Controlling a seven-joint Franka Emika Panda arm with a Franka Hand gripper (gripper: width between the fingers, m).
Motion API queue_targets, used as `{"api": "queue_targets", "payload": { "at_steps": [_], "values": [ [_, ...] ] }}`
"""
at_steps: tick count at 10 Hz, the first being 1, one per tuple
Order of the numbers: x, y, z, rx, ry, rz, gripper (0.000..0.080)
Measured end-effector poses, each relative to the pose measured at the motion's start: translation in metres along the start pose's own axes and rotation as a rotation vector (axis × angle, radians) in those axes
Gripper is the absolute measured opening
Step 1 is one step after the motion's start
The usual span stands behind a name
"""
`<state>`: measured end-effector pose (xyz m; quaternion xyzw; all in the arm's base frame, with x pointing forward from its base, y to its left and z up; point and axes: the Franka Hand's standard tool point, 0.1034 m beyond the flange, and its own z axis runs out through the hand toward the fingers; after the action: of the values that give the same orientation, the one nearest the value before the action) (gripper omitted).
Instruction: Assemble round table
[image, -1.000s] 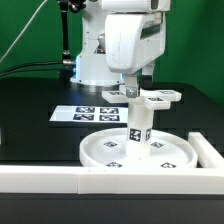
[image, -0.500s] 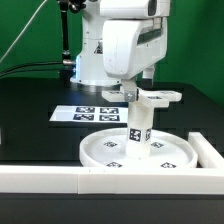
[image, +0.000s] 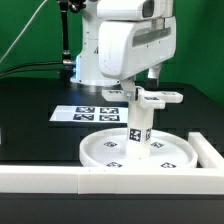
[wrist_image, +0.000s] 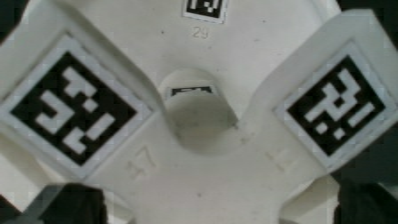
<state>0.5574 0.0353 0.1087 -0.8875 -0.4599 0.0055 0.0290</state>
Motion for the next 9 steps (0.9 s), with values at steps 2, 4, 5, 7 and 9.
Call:
{"api": "queue_targets", "payload": {
  "at_steps": [2, 4, 5, 7, 9],
  "values": [
    [-0.0018, 0.0006, 0.0006, 0.001, 0.000, 0.017, 0.0649],
    [0.0015, -0.0019, 0.0010, 0.001, 0.001, 0.041, 0.0649],
    [0.0030, -0.0028, 0.0008, 0.002, 0.001, 0.055, 0.0649],
    [0.0033, -0.0035, 0.0001, 0.009, -0.002, 0.082, 0.0649],
    [0.0013, -0.0016, -0.0001, 0.009, -0.002, 0.098, 0.0649]
  ]
}}
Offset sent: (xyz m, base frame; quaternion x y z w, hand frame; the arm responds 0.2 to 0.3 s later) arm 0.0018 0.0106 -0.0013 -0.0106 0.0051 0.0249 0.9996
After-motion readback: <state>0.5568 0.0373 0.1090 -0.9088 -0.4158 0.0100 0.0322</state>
